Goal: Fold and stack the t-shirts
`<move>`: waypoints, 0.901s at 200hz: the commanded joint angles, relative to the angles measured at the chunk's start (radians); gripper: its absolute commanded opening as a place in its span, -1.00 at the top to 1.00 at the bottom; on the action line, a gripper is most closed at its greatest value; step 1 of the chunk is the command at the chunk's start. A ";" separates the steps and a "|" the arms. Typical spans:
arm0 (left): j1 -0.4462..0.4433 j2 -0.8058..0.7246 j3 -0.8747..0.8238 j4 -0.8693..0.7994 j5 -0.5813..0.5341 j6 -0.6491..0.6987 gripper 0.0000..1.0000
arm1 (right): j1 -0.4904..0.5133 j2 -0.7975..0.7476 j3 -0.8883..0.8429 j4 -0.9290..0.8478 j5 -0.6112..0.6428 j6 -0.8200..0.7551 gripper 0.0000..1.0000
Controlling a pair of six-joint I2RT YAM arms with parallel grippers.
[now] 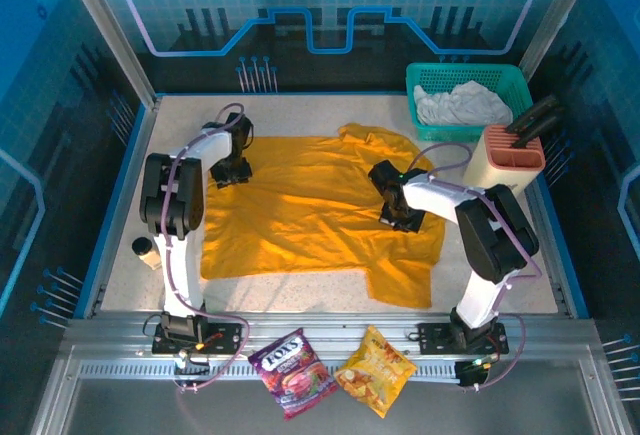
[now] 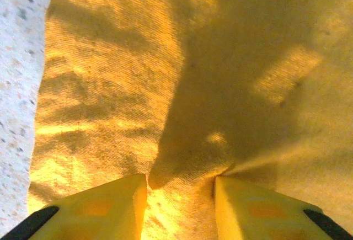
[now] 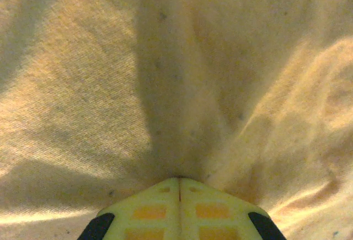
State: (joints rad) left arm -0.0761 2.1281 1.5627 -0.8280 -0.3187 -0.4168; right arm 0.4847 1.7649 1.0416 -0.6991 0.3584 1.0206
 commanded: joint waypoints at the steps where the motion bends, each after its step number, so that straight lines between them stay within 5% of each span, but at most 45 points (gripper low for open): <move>1: 0.056 0.046 0.028 -0.061 -0.050 0.039 0.25 | 0.040 0.011 -0.017 -0.020 -0.039 0.050 1.00; 75: 0.149 0.110 0.114 -0.082 -0.031 0.063 0.25 | 0.126 0.158 0.156 -0.030 -0.071 0.024 1.00; 111: 0.143 0.011 0.120 -0.064 0.026 0.060 0.21 | 0.120 0.082 0.277 -0.109 0.014 -0.161 1.00; 140: 0.108 -0.073 0.200 -0.119 0.032 0.070 -0.07 | 0.074 0.082 0.492 -0.138 -0.013 -0.490 0.39; 180: 0.029 -0.124 0.260 -0.171 0.052 0.075 -0.31 | 0.004 0.303 0.851 -0.191 -0.155 -0.843 0.12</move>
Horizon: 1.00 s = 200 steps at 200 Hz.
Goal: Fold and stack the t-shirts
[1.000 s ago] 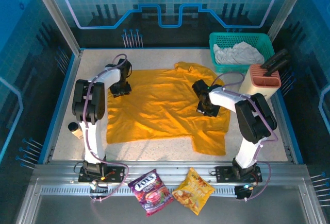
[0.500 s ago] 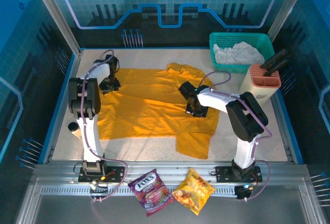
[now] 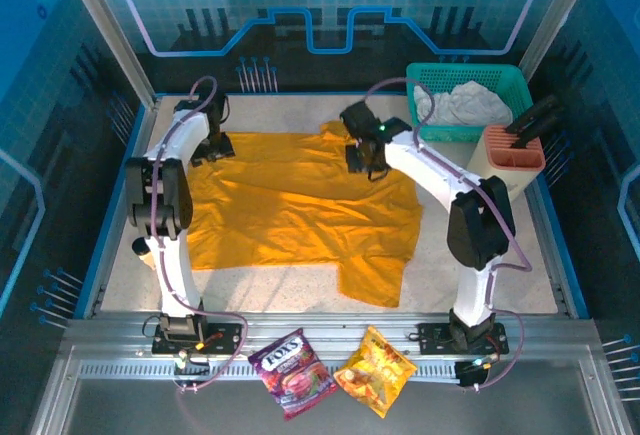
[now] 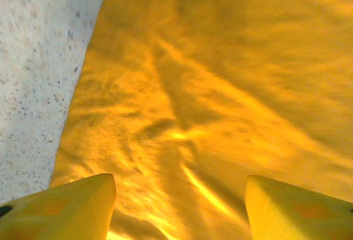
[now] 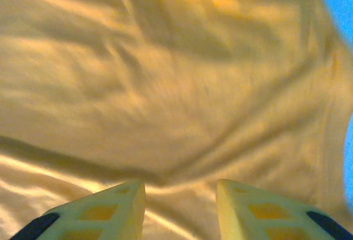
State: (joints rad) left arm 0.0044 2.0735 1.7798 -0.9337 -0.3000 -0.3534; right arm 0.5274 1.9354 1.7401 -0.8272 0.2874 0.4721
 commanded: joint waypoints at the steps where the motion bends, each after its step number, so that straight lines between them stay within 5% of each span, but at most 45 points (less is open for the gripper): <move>1: -0.053 -0.070 0.042 -0.065 0.035 0.012 -0.31 | -0.040 0.139 0.163 -0.064 -0.087 -0.301 0.12; 35: -0.116 -0.067 -0.034 -0.017 0.104 -0.025 -0.21 | -0.064 0.382 0.508 -0.114 -0.087 -0.486 -0.10; 76: -0.193 -0.003 -0.100 0.047 0.153 -0.079 -0.10 | -0.108 0.646 0.841 -0.136 -0.080 -0.553 -0.13; 116: -0.267 0.067 -0.115 0.072 0.147 -0.112 -0.09 | -0.131 0.705 0.818 -0.041 -0.062 -0.530 -0.06; 147: -0.282 0.096 -0.145 0.077 0.111 -0.134 -0.09 | -0.133 0.726 0.789 -0.074 -0.068 -0.473 0.23; 200: -0.277 0.073 -0.241 0.072 0.031 -0.140 -0.08 | -0.129 0.519 0.414 -0.001 -0.061 -0.364 0.71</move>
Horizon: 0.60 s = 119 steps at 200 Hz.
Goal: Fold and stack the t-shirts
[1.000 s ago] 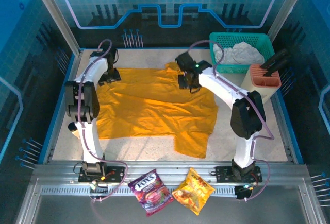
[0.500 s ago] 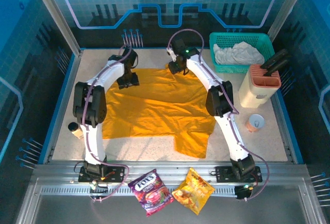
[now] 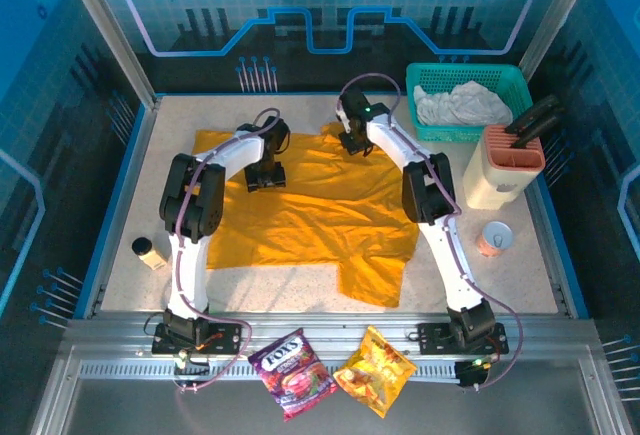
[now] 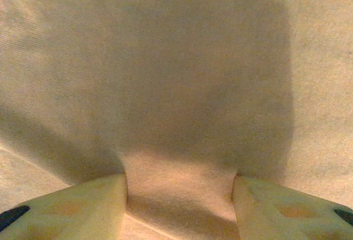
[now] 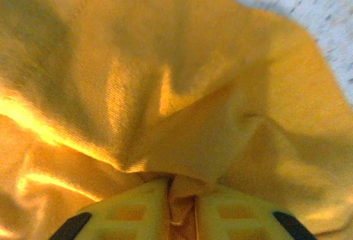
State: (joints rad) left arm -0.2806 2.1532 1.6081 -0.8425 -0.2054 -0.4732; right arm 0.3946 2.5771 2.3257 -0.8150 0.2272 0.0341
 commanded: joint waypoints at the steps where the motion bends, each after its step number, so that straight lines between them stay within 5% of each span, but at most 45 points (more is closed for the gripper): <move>1: 0.009 -0.009 -0.073 -0.019 -0.064 -0.019 -0.08 | 0.004 -0.130 -0.181 -0.011 -0.001 0.077 0.72; 70: 0.023 -0.084 -0.171 0.003 -0.078 -0.016 -0.08 | 0.013 -0.411 -0.506 0.037 -0.149 0.236 0.84; 119: 0.021 -0.123 -0.139 0.001 -0.038 0.009 -0.15 | 0.002 -0.288 -0.240 -0.008 -0.114 0.090 0.41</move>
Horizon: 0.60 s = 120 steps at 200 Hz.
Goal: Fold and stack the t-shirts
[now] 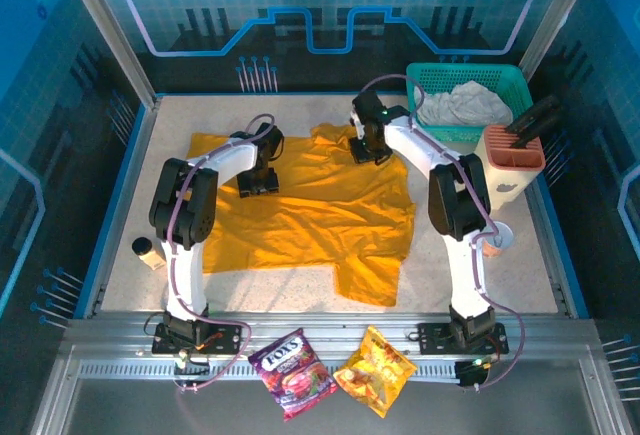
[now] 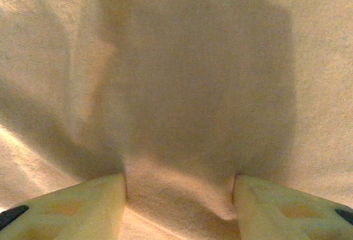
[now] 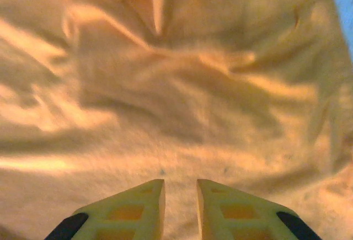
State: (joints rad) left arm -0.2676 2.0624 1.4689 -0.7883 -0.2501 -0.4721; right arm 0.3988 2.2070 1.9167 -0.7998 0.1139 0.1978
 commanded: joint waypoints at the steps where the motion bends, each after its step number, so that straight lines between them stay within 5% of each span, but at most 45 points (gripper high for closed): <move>1: 0.008 -0.032 0.002 -0.053 0.008 0.009 -0.15 | -0.004 0.086 0.179 -0.027 0.002 -0.077 0.40; 55: -0.033 -0.047 0.124 -0.112 0.024 0.025 -0.39 | -0.042 0.498 0.712 -0.250 0.005 -0.113 0.28; 97: -0.036 -0.045 0.139 -0.120 0.031 0.022 -0.39 | -0.046 0.467 0.581 -0.182 -0.005 -0.079 0.07; 120: -0.036 -0.046 0.129 -0.118 0.027 0.020 -0.39 | -0.044 0.441 0.507 -0.162 -0.005 -0.066 0.32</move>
State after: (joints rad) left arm -0.3023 2.0491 1.5887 -0.8665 -0.2348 -0.4648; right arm 0.3557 2.6637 2.4935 -0.9314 0.1184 0.1192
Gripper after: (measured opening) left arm 0.694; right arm 0.410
